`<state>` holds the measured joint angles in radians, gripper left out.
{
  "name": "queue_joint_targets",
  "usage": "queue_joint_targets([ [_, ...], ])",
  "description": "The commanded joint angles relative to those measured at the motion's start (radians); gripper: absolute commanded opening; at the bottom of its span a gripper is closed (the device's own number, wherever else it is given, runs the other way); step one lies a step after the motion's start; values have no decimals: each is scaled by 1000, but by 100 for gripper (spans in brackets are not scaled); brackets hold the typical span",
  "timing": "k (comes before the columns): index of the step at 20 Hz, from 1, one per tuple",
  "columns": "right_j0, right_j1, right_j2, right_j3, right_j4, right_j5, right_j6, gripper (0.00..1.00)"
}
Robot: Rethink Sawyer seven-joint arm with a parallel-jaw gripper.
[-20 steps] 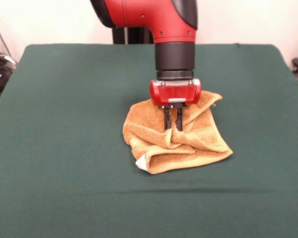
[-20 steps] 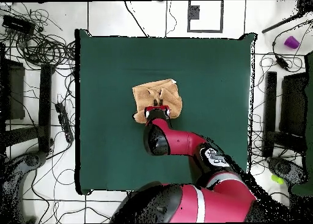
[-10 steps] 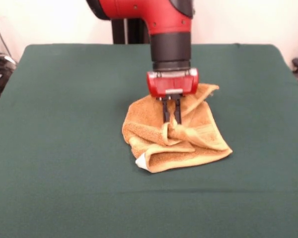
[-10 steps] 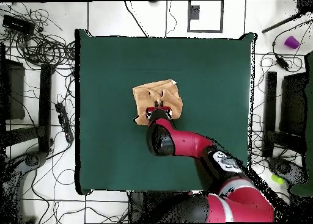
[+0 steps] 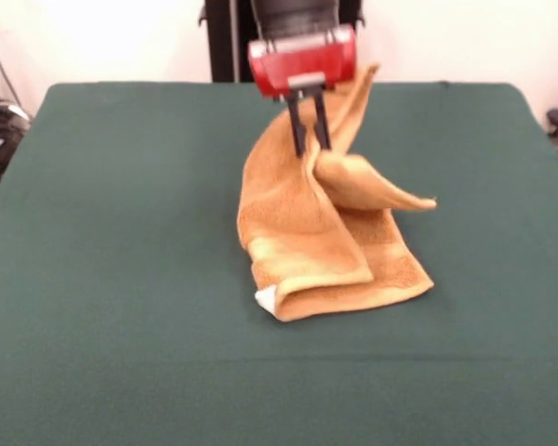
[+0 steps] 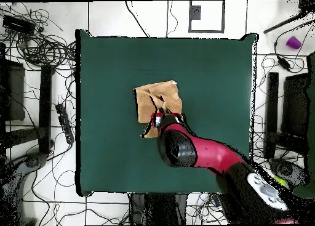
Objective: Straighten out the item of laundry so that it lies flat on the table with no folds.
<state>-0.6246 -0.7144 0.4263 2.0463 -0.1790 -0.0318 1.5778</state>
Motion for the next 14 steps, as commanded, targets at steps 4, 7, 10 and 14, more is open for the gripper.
queue_joint_targets([
  [4, -137, -219, 342, 251, 125, 203, 201, 0],
  [7, -179, -193, 372, 267, 108, 190, 176, 0],
  [10, -212, -189, 392, 283, 97, 190, 159, 0],
  [14, -241, -146, 408, 285, 74, 169, 147, 0],
])
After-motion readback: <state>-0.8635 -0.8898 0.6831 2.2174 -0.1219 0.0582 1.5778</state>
